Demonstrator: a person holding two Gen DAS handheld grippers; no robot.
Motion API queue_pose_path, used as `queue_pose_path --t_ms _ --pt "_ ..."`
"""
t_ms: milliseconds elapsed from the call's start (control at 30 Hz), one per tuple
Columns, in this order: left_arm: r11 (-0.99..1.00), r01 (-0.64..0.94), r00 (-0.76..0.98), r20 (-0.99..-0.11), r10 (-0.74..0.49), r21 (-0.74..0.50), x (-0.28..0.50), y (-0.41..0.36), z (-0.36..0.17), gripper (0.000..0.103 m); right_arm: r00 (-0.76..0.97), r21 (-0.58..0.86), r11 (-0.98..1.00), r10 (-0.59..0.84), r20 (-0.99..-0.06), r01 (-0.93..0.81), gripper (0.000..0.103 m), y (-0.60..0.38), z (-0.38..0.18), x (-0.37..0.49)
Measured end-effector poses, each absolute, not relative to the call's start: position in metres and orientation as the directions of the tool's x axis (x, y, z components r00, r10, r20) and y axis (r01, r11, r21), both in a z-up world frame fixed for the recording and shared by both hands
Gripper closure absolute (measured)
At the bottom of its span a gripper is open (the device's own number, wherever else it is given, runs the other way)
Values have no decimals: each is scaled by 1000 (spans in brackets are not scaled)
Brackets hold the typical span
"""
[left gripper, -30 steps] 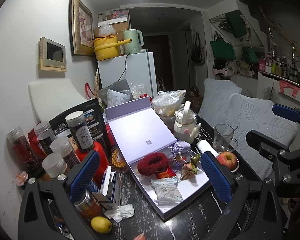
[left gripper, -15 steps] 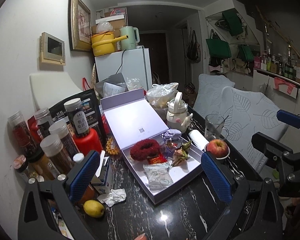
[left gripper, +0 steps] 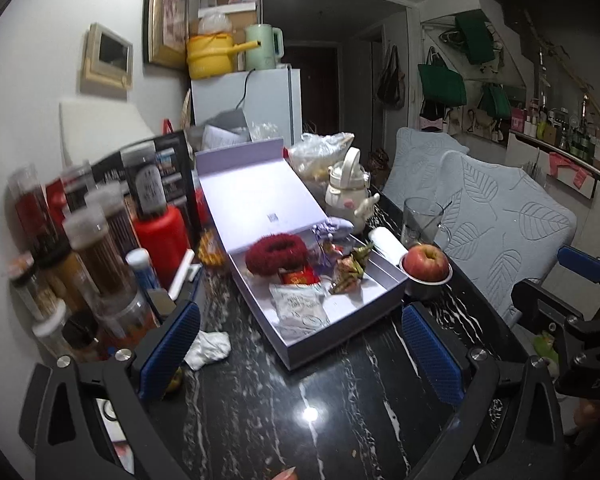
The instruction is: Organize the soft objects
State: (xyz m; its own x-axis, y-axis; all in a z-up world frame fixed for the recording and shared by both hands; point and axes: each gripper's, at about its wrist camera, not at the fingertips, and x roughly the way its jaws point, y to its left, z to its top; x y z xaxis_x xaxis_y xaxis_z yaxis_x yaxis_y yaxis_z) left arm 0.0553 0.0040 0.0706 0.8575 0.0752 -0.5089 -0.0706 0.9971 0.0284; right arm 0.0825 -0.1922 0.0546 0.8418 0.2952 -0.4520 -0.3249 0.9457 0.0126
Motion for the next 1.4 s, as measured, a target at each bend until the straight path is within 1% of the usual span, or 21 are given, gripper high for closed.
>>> queue_pose_path --t_ms 433,1400 --pt "998 -62 834 -549 63 20 64 -3 44 0 803 32 939 311 -508 -343 1 -189 29 90" --pt "999 -39 799 -599 46 24 82 -8 26 0 775 17 935 303 -555 -353 1 -182 13 109"
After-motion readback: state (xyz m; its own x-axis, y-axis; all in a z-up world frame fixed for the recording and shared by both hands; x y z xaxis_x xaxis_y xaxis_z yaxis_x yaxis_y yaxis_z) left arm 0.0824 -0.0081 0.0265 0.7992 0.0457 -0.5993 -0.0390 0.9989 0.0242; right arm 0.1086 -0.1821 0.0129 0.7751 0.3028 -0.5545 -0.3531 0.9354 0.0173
